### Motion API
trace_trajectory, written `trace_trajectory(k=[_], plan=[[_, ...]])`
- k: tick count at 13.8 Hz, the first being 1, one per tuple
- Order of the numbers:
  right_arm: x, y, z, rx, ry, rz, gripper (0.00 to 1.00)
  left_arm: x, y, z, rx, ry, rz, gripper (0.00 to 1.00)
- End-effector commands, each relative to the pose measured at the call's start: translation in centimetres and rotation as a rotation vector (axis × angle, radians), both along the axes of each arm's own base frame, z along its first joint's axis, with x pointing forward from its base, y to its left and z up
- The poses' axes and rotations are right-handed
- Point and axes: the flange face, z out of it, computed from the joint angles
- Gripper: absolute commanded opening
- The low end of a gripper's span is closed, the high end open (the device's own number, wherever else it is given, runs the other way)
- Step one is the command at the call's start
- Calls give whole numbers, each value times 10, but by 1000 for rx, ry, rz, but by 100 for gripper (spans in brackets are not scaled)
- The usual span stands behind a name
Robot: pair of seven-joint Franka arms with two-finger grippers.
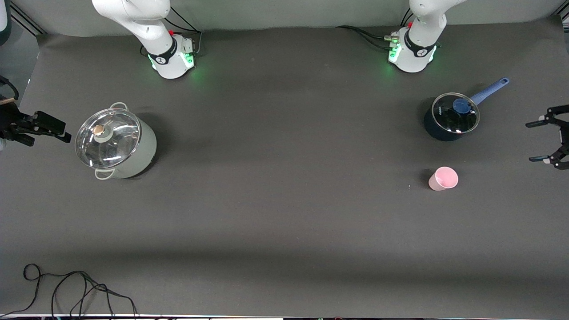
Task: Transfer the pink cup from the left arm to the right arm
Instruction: 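Move the open left gripper toward the pink cup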
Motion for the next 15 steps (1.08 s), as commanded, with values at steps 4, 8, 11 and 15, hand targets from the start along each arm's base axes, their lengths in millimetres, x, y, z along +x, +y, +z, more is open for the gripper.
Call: trace_trajectory(k=[4,8,11,15], plan=[[-4,1,2,-13,3,22,100,5,69,-141,-295,-114,-85,96],[-4,-1,4,-11,1,19,100,-4,91,-231,-461,-158,-37,96],[-4,2,3,-11,3,22,100,-21,110,-279,-547,-157,67,98],[-5,2,4,-11,1,22,100,-36,100,-351,-673,-128,144,98]])
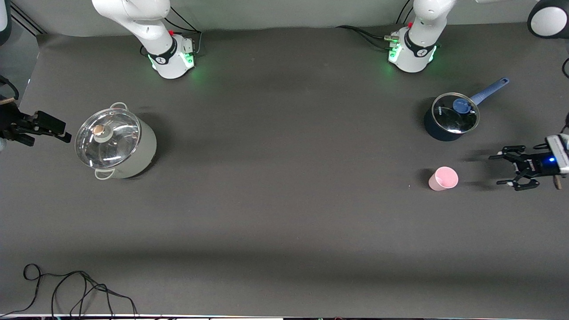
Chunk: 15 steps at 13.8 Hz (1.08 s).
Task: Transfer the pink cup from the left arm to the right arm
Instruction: 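Lower the open left gripper around the pink cup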
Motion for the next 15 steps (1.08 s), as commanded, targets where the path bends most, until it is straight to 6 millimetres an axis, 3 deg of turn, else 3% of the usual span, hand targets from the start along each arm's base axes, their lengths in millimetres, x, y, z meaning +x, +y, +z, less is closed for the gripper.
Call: trace_trajectory(k=[1,6,15], plan=[[-5,1,3,-11,2,21,100,-4,-11,-41,-98,5,21,98],[-5,2,4,-6,2,21,100,-22,-53,-84,-211,71,43,97],[-3,2,0,-6,8,23,100,4,-102,-85,-248,14,30,96]])
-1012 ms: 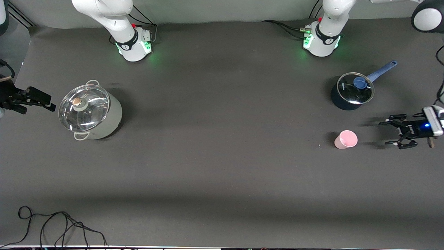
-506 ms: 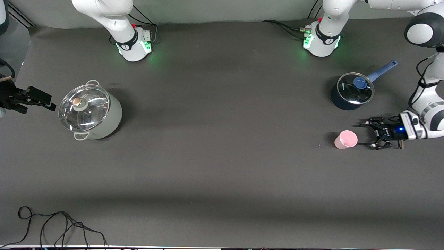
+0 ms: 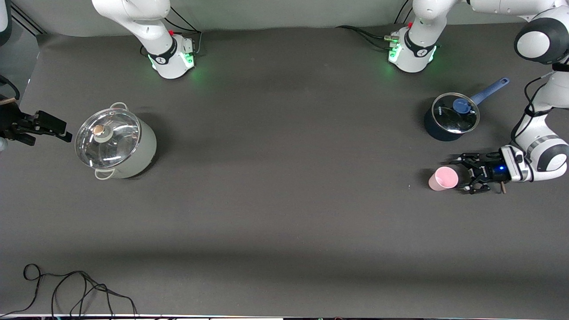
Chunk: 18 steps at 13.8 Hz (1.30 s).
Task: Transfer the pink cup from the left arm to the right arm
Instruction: 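Lower the open left gripper around the pink cup, then close the left gripper on the pink cup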
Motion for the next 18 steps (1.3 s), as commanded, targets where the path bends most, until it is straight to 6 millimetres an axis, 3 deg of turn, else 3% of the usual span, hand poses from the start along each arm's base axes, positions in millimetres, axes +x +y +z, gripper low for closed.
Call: trace_trajectory(k=[1,10,18], plan=[[-2,1,0,-6,3,22,100,7,-14,3,4,-27,11,97],[-1,1,-3,-6,8,20,100,29,-53,4,-15,-38,11,96],[0,1,-5,-6,11,20,100,36,-71,-4,-7,-31,19,97]])
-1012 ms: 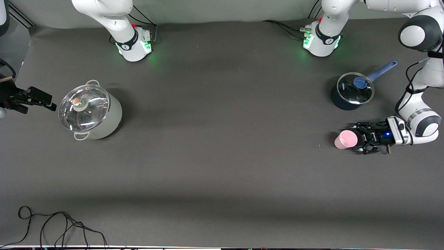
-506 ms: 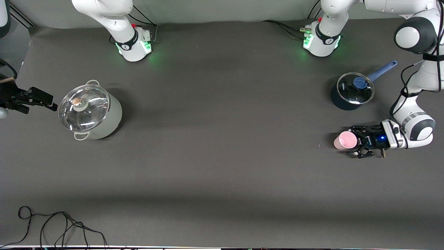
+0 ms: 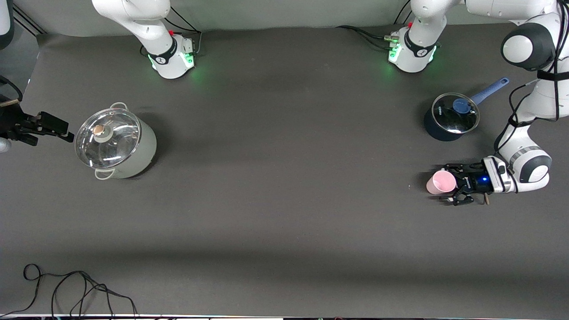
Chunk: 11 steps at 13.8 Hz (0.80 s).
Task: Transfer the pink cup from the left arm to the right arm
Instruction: 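Close the left gripper on the pink cup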
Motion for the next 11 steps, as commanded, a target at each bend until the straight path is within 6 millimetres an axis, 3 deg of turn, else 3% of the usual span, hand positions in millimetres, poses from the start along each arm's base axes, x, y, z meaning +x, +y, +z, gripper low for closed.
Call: trace_trajectory(k=[1,9,10,11], plan=[[0,1,0,-6,-1,20,100,0,-7,-4,4,-13,17,97],[0,1,0,-6,-1,20,100,2,-19,-16,1,-33,22,94],[0,2,0,-6,-1,22,100,2,-19,-15,4,-36,21,85],[0,2,0,-6,-1,22,100,3,-19,-15,6,-37,19,67]])
